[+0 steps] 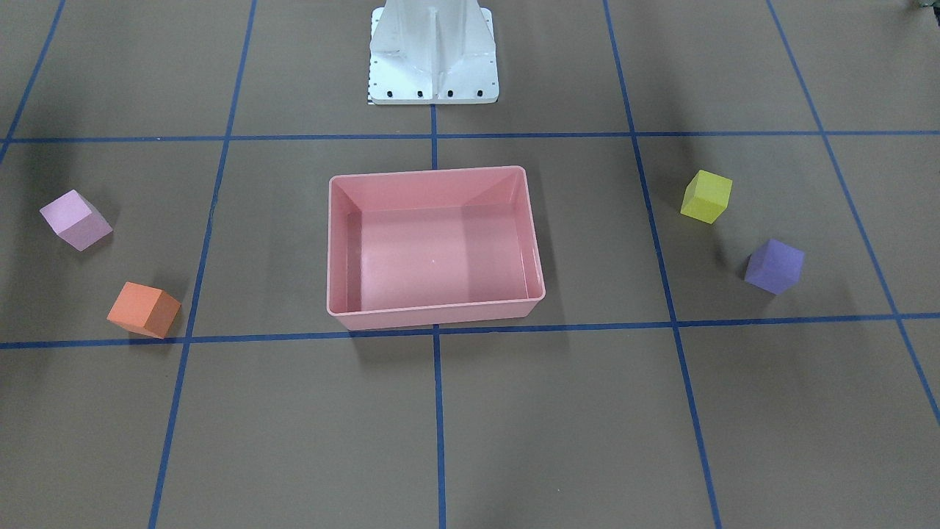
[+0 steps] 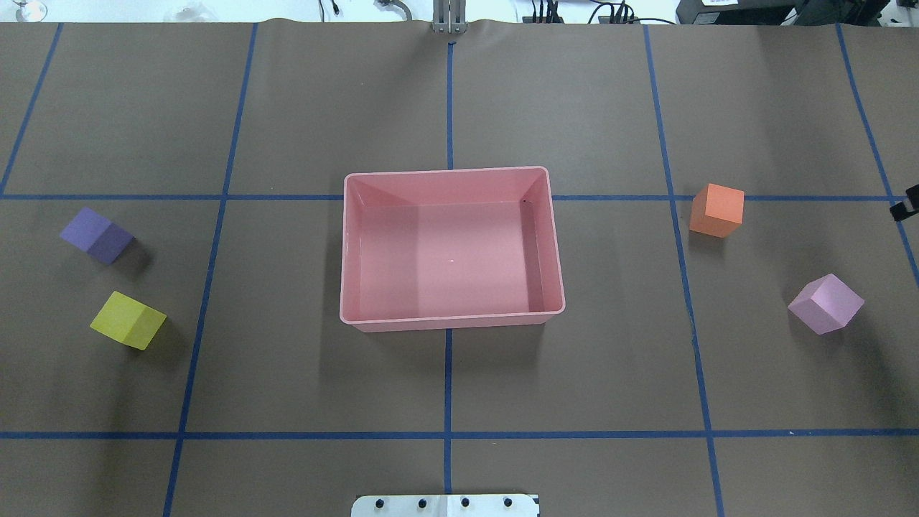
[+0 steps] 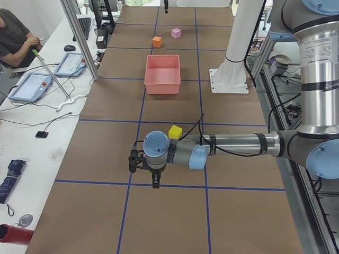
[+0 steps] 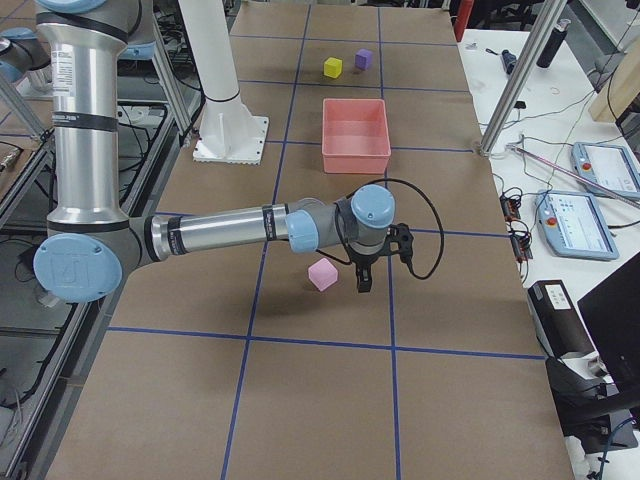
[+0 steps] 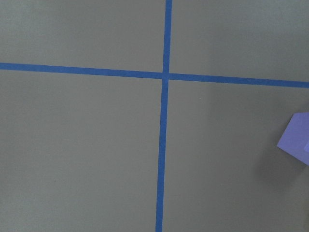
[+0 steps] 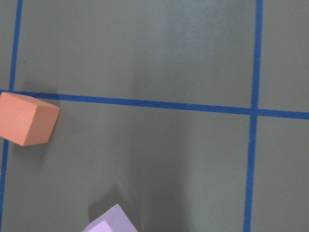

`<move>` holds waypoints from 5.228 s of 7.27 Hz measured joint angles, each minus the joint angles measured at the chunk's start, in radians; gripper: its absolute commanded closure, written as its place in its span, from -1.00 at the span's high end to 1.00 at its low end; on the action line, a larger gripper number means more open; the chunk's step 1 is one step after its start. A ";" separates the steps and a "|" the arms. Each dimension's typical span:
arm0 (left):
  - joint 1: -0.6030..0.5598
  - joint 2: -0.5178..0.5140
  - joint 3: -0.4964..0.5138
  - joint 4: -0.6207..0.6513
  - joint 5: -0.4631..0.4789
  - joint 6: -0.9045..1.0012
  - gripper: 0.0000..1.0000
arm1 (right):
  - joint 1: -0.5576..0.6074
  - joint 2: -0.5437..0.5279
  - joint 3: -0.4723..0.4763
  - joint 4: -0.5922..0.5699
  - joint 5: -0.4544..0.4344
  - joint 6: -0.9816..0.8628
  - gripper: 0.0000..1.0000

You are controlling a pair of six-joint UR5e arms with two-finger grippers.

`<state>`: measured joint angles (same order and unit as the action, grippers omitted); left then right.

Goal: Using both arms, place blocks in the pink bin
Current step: 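Move the right gripper down over the light pink cube, then close the right gripper on the light pink cube and lift it, then release the pink cube into the bin while the left gripper reaches the yellow-green cube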

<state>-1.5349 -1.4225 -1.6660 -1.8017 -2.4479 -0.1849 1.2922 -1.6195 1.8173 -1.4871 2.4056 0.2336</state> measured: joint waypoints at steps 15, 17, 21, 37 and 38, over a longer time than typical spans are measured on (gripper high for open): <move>0.003 0.001 0.001 -0.025 -0.005 -0.005 1.00 | -0.343 -0.103 -0.045 0.296 -0.248 -0.263 0.94; 0.003 0.001 -0.001 -0.025 -0.005 -0.005 1.00 | -0.355 -0.099 -0.062 0.294 -0.238 -0.259 -0.60; 0.027 -0.018 -0.003 -0.024 -0.011 -0.032 0.99 | -0.358 -0.087 -0.087 0.292 -0.108 -0.248 -1.00; 0.636 -0.057 -0.186 -0.276 0.248 -0.455 0.99 | -0.680 0.644 -0.068 0.114 -0.371 1.018 0.87; 0.664 -0.057 -0.186 -0.276 0.264 -0.460 0.99 | -0.691 0.645 -0.072 0.117 -0.385 1.017 0.99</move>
<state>-0.8712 -1.4797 -1.8524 -2.0775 -2.1835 -0.6444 0.6011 -0.9750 1.7450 -1.3706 2.0201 1.2508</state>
